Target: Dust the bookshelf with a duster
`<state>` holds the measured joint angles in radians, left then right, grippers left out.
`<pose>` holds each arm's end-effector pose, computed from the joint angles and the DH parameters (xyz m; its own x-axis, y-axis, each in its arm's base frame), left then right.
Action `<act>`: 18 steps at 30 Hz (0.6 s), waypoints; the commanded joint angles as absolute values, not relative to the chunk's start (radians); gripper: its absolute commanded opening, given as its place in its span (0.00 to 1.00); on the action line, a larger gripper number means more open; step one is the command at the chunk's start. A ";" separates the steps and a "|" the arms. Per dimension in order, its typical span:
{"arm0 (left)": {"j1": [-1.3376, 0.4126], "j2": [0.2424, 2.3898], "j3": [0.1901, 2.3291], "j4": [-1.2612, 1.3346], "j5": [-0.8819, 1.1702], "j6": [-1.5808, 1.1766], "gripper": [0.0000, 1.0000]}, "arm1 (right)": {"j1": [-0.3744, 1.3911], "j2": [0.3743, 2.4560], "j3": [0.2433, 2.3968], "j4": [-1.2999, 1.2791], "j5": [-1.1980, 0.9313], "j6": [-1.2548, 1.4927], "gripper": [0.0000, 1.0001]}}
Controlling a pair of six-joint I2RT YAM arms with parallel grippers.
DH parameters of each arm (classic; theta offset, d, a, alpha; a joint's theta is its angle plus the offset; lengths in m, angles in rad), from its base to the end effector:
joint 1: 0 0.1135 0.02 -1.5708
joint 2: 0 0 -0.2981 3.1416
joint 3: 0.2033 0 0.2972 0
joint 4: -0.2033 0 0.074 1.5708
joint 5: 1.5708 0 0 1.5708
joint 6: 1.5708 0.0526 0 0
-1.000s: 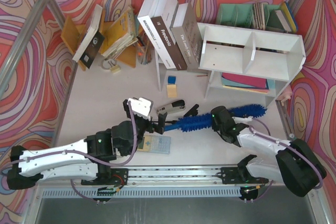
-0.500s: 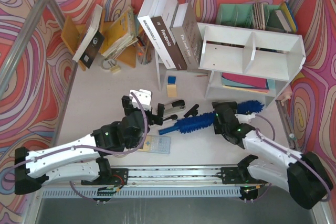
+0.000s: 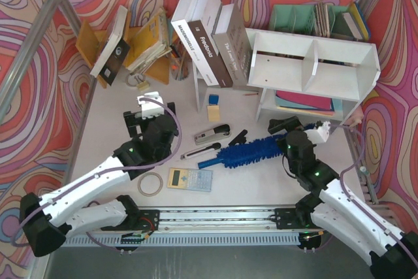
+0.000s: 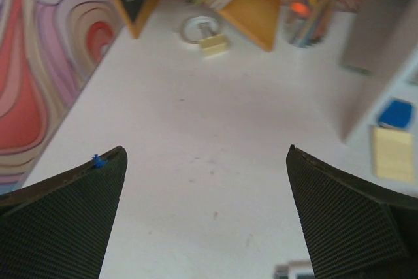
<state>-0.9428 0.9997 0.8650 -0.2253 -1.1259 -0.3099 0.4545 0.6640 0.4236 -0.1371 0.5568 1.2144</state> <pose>0.1828 -0.1710 0.3506 -0.1519 -0.0141 -0.9883 -0.2041 0.9788 0.0174 0.1852 0.0595 0.2425 -0.0512 0.8605 -0.5069 0.3343 0.4930 0.8032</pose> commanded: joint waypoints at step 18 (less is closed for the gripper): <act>-0.376 1.278 0.406 0.702 -1.008 0.055 0.98 | 0.406 1.075 0.518 0.413 0.508 0.129 0.99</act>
<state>-0.4442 1.2858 0.4587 0.4625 -1.1259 0.0124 0.4320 1.0504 0.5316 0.2638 0.4957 0.2504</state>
